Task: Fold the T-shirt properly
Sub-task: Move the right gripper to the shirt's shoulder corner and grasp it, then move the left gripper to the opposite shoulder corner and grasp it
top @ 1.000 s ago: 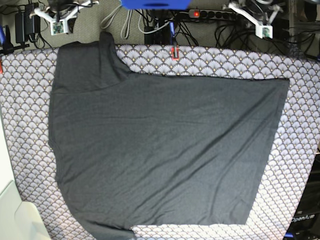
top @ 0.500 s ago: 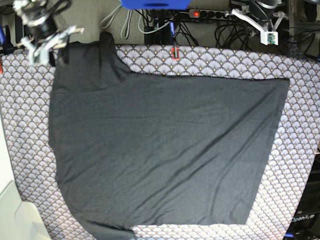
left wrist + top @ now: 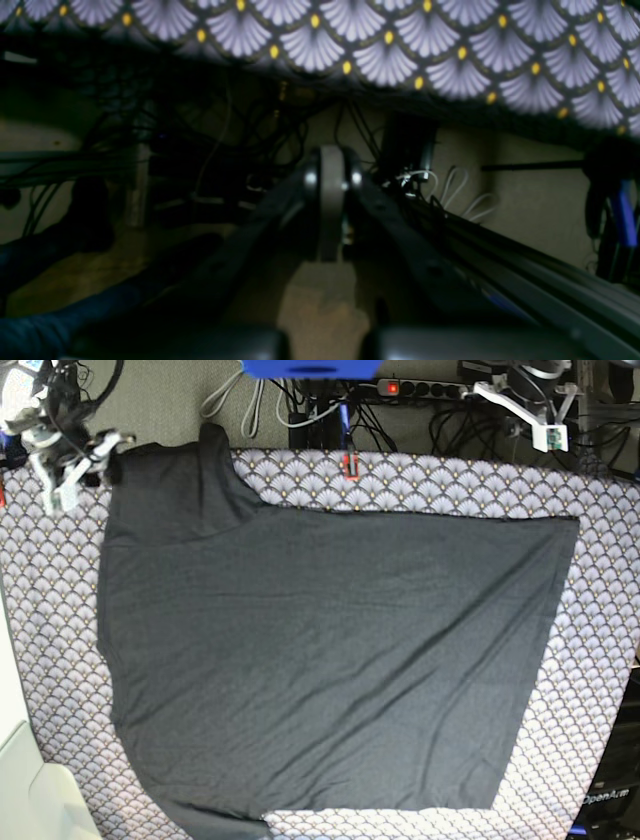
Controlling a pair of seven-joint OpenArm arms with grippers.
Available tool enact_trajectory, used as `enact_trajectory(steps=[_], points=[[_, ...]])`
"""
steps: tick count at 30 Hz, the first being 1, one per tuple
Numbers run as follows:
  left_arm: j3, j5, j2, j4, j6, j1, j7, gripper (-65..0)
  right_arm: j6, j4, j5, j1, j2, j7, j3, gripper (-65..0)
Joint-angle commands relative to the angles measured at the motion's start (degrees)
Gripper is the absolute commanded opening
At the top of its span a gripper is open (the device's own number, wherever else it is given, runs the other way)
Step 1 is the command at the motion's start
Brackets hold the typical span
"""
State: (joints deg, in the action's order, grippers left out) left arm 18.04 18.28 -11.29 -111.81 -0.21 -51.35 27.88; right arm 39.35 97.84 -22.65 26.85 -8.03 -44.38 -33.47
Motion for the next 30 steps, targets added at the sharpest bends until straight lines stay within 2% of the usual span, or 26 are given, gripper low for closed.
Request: enact_trajectory(steps=[1, 5, 14, 18, 21, 26, 27, 30], points=[[0.37, -0.04, -0.36, -1.03, -0.10, 0.06, -1.02, -64.5, 0.65, -0.66, -0.69, -0.17, -0.63, 1.26, -0.33, -41.5], [0.20, -0.22, -0.27, -0.94, -0.10, 0.85, -0.93, -64.5, 0.65, -5.05, -0.69, -0.08, -0.54, 4.16, 0.02, -41.5], [0.20, -0.04, -0.27, -0.85, -0.10, 0.94, -0.93, -64.5, 0.65, -6.02, -0.77, 2.38, -0.36, 5.04, 4.42, -41.7], [0.29, -0.04, -0.27, -0.76, -0.10, 1.02, -0.93, -64.7, 0.65, -6.11, -0.69, 2.47, 0.87, 5.04, 4.77, -41.9], [0.29, -0.04, -0.18, -0.67, -0.10, 1.02, -0.93, -64.6, 0.65, -6.11, -0.69, 2.47, 1.13, 5.04, 4.86, -46.7], [0.29, -0.04, -0.62, -0.76, -0.10, 1.11, -0.93, -64.5, 0.65, -6.11, -0.60, 2.47, 1.13, 5.04, 4.77, -62.7], [0.37, -0.04, -0.62, -0.76, -0.10, 1.20, -0.93, -64.5, 0.65, -6.11, -0.60, 2.47, 1.13, 4.95, 4.68, -64.4], [0.37, -0.04, -0.54, -0.67, -0.10, 2.43, -0.93, -64.5, 0.65, -6.11, -0.60, 2.47, 1.13, 4.95, 4.59, -63.6]])
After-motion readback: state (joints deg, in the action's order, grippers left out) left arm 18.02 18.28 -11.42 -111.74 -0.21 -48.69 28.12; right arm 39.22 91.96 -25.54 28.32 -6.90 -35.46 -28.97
